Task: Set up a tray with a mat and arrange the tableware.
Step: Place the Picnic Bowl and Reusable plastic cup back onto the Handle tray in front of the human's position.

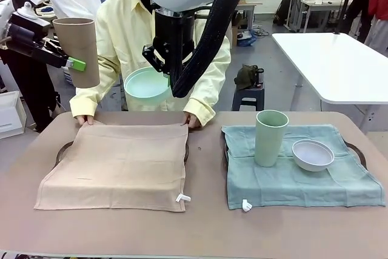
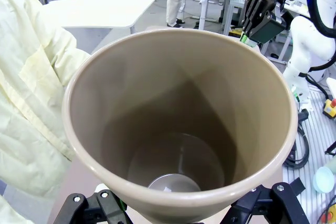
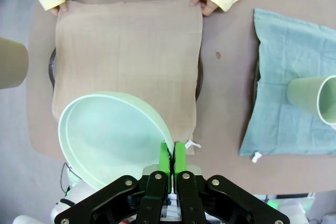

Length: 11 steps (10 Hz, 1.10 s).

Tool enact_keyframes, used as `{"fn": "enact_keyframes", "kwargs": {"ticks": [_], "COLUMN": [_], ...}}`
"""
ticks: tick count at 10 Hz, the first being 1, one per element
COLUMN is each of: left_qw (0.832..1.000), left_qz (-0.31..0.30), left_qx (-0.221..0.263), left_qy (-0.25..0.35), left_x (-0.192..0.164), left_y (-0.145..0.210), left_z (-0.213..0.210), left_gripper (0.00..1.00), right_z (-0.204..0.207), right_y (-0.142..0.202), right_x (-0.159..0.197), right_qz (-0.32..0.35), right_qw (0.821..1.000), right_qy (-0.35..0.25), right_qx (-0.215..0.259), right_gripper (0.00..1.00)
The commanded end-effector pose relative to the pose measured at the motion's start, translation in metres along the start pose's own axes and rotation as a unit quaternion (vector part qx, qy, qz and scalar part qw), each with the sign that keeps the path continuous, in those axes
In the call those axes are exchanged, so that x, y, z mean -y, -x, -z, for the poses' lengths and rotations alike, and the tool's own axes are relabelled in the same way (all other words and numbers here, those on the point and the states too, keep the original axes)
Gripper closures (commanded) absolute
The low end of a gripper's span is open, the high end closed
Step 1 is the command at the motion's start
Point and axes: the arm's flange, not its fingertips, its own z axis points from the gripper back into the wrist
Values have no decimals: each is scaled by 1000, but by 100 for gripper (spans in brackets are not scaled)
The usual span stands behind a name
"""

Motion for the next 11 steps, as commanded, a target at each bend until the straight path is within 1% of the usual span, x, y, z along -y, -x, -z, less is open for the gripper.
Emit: {"fn": "enact_keyframes", "kwargs": {"ticks": [1, 6, 7, 8, 9, 10, 11], "left_qw": [1000, 1000, 1000, 1000, 999, 996, 994], "left_qz": [5, 5, 0, 19, 41, 51, 43], "left_qx": [0, 0, 0, 3, 27, 56, 67], "left_qy": [-1, -1, 0, 2, 18, 56, 78], "left_x": [-1, -1, 0, -3, -16, -23, -26], "left_y": [-4, -4, 0, 12, 33, 53, 76], "left_z": [-1, -1, 0, 2, 8, 13, 20], "left_gripper": [34, 34, 16, 16, 16, 16, 16], "right_z": [-2, -2, 0, 15, 39, 61, 82], "right_y": [-1, -1, 0, -5, -13, -18, -20], "right_x": [-1, -1, 0, 7, 12, 11, 10], "right_qz": [1, 1, 0, -11, -7, -3, -1], "right_qw": [1000, 1000, 1000, 1000, 999, 998, 997], "right_qy": [2, 2, 0, -10, -28, -44, -53], "right_qx": [-2, -2, 0, -12, -37, -54, -63], "right_gripper": [100, 100, 96, 96, 96, 96, 96]}}
